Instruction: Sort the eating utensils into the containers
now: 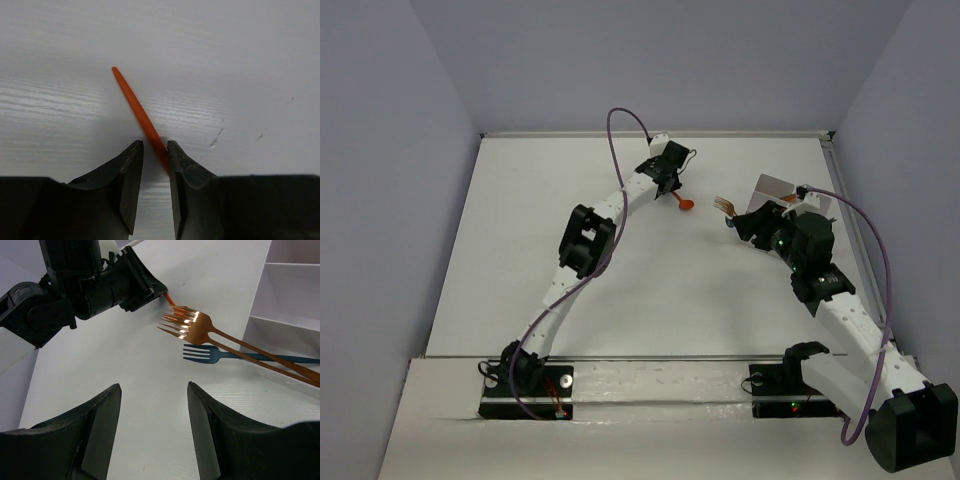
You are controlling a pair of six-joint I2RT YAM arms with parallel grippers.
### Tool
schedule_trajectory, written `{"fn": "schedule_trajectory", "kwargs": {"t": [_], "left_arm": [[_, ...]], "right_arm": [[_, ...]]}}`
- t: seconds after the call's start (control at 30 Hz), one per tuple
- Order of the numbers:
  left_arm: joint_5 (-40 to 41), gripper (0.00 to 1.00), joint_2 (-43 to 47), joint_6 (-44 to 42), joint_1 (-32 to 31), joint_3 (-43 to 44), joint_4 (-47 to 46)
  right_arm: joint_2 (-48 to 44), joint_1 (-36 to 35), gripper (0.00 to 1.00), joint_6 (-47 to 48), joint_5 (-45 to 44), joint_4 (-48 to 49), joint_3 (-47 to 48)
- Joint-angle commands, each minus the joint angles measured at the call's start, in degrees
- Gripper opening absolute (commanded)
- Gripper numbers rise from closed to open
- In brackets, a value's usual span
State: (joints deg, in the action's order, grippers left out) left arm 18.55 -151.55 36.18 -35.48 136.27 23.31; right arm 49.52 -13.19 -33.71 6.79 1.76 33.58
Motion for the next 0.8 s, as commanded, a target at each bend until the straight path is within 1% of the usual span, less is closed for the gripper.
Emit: {"fn": "schedule_trajectory", "kwargs": {"t": [0.0,0.07,0.23,0.33,0.5,0.57,0.6,0.63,0.7,0.73,0.77], "left_arm": [[4.21,0.36,0.28,-3.66,0.68,-2.23,4.90],[6.32,0.34,0.64,-5.59,0.68,-2.58,5.78],[10.10,0.31,0.90,-8.32,0.68,-3.99,6.57],[10.46,0.34,0.81,-9.20,0.68,-4.52,6.84],[9.84,0.35,1.07,-9.73,0.68,-6.01,6.48],[8.97,0.35,2.21,-9.99,0.68,-7.94,5.52],[8.36,0.35,3.00,-10.17,0.68,-9.16,3.17],[8.09,0.32,4.75,-10.26,0.68,-12.31,1.84],[7.03,0.22,6.87,-9.99,0.68,-15.67,-2.12],[6.86,0.12,8.88,-9.82,0.68,-18.81,-3.26],[6.68,0.06,9.94,-9.47,0.68,-20.41,-4.23]], "right_arm": [[-0.83,-0.34,0.61,-0.83,2.09,3.51,-0.45],[-0.56,-0.34,0.61,-0.83,2.62,3.51,-0.45],[-1.00,-0.34,0.61,-0.74,2.62,3.51,-0.54],[-0.92,-0.34,0.61,-0.74,2.71,3.60,-0.54],[-0.39,-0.34,0.61,-0.74,3.14,3.69,-0.62],[-0.30,-0.34,0.61,-0.65,3.58,3.95,-0.62],[-0.21,-0.34,0.61,-0.56,3.76,4.04,-0.62],[0.14,-0.34,0.61,-0.39,4.46,4.13,-0.62],[0.75,-0.34,0.61,0.31,5.08,3.87,-0.27],[1.37,-0.34,0.63,0.58,5.69,3.69,0.08],[1.55,-0.34,0.64,0.84,5.95,3.52,0.25]]}}
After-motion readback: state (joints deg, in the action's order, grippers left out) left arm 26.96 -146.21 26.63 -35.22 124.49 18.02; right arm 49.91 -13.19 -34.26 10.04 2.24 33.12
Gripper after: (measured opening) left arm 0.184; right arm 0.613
